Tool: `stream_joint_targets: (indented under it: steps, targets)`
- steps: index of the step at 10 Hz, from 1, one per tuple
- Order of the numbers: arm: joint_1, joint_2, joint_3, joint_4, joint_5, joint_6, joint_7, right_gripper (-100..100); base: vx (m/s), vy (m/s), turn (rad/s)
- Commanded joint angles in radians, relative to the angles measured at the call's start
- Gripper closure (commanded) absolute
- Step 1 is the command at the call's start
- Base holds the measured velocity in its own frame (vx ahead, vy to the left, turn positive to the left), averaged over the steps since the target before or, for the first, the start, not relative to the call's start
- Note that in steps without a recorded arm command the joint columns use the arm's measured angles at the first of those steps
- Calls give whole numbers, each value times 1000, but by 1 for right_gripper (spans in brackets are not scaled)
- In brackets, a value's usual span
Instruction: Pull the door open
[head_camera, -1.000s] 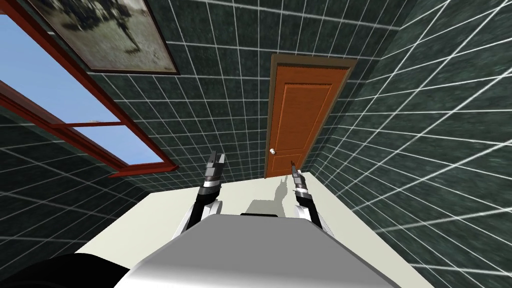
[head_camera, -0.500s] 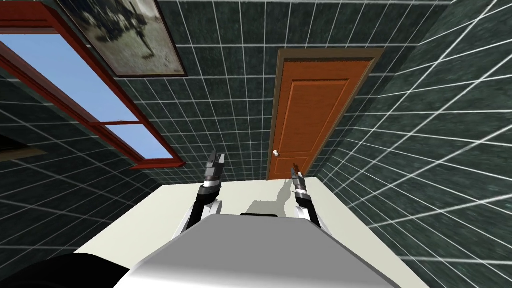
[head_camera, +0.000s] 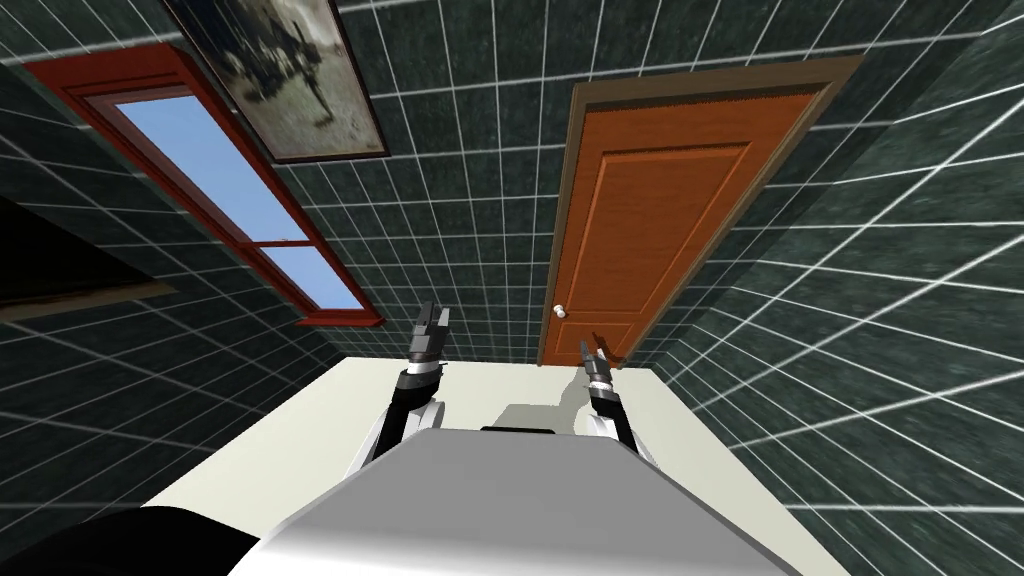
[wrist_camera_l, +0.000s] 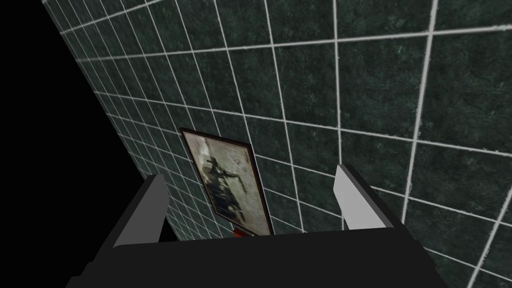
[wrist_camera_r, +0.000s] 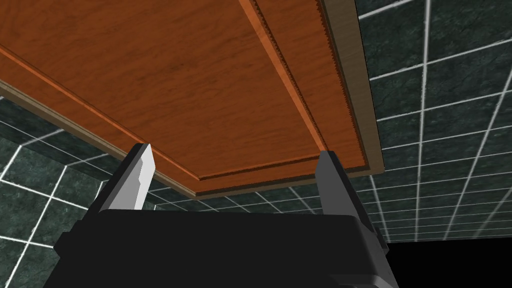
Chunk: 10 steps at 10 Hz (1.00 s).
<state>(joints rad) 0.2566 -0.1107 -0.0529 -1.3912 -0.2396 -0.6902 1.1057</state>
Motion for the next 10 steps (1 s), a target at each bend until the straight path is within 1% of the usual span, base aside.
stream_joint_targets:
  steps: [1, 2, 4, 10]
  targets:
    - [-11, -2, -1, 30, -4, -9, 27, -100, 42, -44, -20]
    - [-17, -3, -2, 52, -9, -12, 56, -100, 44, -37, 83]
    - [-30, -4, -3, 97, -19, -18, 113, -100, 62, -49, 188]
    - [-65, -7, -7, 222, -49, -34, 273, -100, 69, -71, 156]
